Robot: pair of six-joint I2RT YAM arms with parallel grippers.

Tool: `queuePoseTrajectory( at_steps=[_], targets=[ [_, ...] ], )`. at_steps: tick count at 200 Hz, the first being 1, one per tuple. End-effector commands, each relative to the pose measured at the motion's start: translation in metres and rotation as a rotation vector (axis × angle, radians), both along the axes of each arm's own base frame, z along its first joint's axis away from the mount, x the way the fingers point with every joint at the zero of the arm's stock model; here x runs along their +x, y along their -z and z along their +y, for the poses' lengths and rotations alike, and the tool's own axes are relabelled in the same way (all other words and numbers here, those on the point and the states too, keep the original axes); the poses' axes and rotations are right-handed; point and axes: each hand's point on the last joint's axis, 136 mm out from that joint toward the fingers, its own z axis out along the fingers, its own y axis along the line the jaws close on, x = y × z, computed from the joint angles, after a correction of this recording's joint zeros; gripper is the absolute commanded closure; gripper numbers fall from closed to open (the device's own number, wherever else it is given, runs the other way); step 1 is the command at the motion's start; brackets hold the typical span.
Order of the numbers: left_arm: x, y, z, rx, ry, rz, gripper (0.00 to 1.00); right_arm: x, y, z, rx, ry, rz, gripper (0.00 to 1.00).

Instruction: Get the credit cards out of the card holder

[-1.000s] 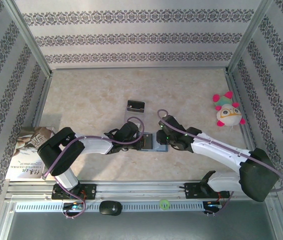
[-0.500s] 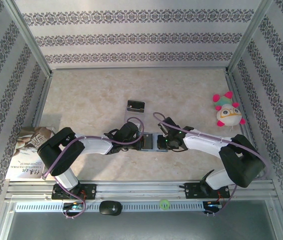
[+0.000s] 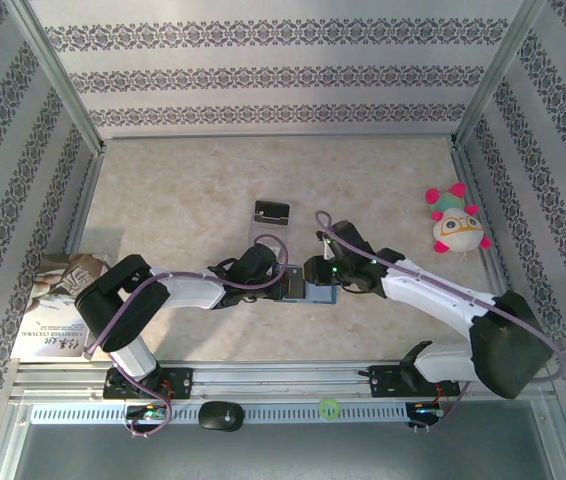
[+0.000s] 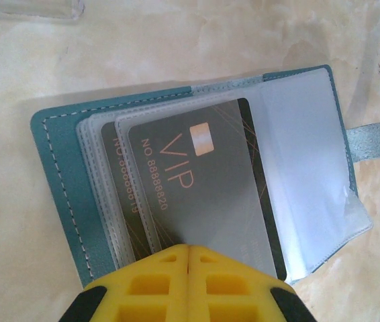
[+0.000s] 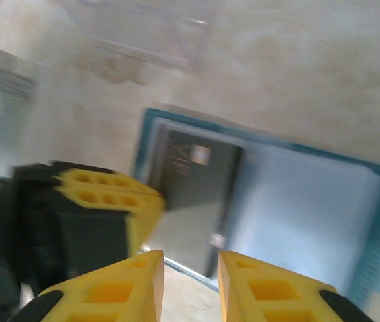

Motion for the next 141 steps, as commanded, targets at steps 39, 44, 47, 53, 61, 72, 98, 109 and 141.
queuePoseTrajectory(
  at_steps=[39, 44, 47, 53, 61, 72, 98, 109, 141],
  targets=[
    [-0.035, 0.046, 0.029, 0.142, 0.017, 0.144, 0.97, 0.005, 0.044, 0.022, 0.028, -0.058, 0.138, 0.74],
    [-0.035, 0.045, 0.029, 0.142, 0.016, 0.144, 0.97, 0.006, 0.049, 0.018, 0.006, -0.041, 0.147, 0.74],
    [-0.034, 0.045, 0.029, 0.141, 0.016, 0.143, 0.97, 0.007, 0.052, 0.015, -0.006, -0.034, 0.151, 0.74],
    [-0.034, 0.045, 0.029, 0.14, 0.014, 0.143, 0.97, 0.007, 0.056, 0.012, -0.026, -0.028, 0.152, 0.73],
    [-0.034, 0.045, 0.03, 0.142, 0.016, 0.142, 0.97, 0.008, 0.059, 0.008, -0.046, -0.019, 0.146, 0.72],
    [-0.034, 0.045, 0.029, 0.139, 0.017, 0.144, 0.97, 0.01, 0.063, 0.006, -0.058, -0.018, 0.146, 0.72],
    [-0.034, 0.046, 0.03, 0.139, 0.015, 0.148, 0.97, 0.013, 0.066, -0.001, -0.081, 0.012, 0.141, 0.73],
    [-0.035, 0.046, 0.031, 0.14, 0.012, 0.15, 0.97, 0.016, 0.066, -0.007, -0.104, 0.03, 0.125, 0.72],
    [-0.034, 0.046, 0.033, 0.14, 0.012, 0.151, 0.97, 0.017, 0.067, -0.014, -0.17, 0.031, 0.104, 0.72]
  ],
)
